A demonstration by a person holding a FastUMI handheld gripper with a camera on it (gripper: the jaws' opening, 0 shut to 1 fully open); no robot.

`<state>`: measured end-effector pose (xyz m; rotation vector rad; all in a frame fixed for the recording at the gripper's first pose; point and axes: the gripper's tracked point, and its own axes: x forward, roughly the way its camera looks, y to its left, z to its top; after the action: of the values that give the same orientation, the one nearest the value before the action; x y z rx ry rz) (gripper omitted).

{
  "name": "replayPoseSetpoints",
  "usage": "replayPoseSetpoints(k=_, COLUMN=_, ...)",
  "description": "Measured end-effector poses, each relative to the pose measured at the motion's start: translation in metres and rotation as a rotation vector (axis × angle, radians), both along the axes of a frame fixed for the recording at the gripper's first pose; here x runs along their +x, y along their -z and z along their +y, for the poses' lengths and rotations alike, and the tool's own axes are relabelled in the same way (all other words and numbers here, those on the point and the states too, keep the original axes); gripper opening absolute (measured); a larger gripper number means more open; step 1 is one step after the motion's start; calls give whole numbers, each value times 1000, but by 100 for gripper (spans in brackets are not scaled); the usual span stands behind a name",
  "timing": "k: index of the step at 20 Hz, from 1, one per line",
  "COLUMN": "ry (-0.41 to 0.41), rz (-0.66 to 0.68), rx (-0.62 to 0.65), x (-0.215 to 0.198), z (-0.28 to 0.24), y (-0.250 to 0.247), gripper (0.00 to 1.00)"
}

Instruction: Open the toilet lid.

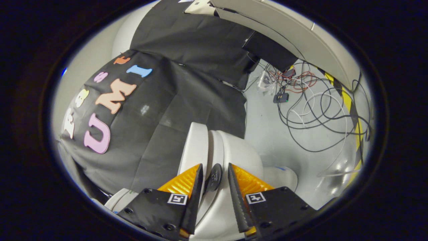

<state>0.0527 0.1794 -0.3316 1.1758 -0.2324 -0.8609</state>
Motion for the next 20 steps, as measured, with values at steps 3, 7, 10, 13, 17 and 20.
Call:
replayPoseSetpoints(k=3, ry=24, rz=-93, rx=26, x=5, z=1, y=-5, gripper=7)
replayPoseSetpoints(k=7, ry=56, rz=-100, rx=-3, x=7, z=2, y=-20, gripper=5)
replayPoseSetpoints(k=10, ry=81, rz=-112, rx=-42, x=8, z=3, y=-46, gripper=5)
replayPoseSetpoints(k=13, ry=75, rz=-100, rx=-121, x=17, z=8, y=-81, gripper=5)
replayPoseSetpoints(k=17, ry=29, rz=-79, rx=-243, x=27, z=26, y=-132, gripper=5)
replayPoseSetpoints(k=20, ry=-32, rz=-86, rx=-362, x=42, z=46, y=-175, gripper=5)
